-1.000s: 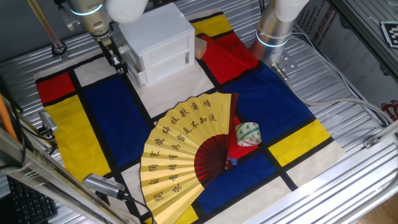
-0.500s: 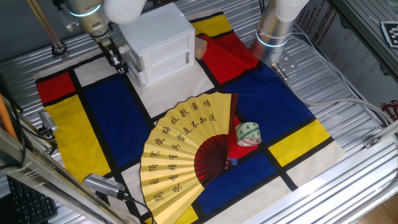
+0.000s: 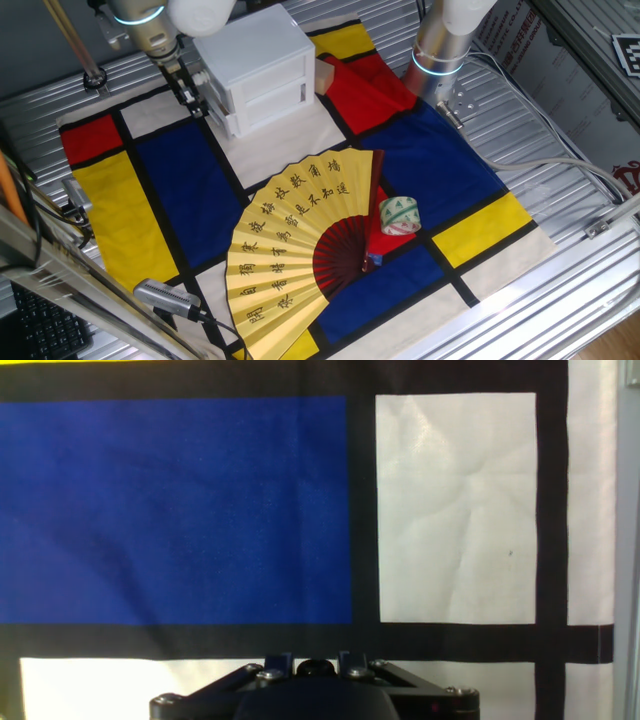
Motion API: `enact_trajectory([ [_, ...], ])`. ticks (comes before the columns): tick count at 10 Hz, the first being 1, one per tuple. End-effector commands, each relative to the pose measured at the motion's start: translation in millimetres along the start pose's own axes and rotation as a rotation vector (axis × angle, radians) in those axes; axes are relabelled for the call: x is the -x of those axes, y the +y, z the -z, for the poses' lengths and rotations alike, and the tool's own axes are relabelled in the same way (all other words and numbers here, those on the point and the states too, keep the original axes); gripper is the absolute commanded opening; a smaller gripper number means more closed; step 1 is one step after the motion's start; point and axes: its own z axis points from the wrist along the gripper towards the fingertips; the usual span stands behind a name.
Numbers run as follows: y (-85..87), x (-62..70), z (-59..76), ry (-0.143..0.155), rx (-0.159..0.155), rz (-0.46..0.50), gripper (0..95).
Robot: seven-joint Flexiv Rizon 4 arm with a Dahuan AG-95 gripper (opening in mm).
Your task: Grasp the handle and close the drawer
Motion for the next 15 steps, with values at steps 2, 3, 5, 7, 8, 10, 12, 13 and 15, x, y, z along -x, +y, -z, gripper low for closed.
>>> enact_trajectory([
  [2, 0.3, -0.3, -0.1, 0.003, -0.005, 0.002, 0.0],
  [3, 0.7, -0.8, 0.4, 0.002, -0.009, 0.004, 0.0],
  [5, 1.3, -1.5, 1.2, 0.002, -0.005, 0.0, 0.0],
  [7, 1.5, -1.9, 1.7, -0.001, -0.009, 0.004, 0.0],
  [8, 1.7, -2.1, 1.9, 0.001, -0.008, 0.002, 0.0],
  [10, 2.1, -2.6, 2.4, 0.002, -0.008, 0.003, 0.0],
  [12, 2.1, -4.0, 3.4, 0.002, -0.01, 0.004, 0.0],
  [13, 1.8, -4.9, 3.9, 0.001, -0.01, 0.003, 0.0],
  [15, 1.8, -5.2, 4.1, -0.001, -0.009, 0.003, 0.0],
])
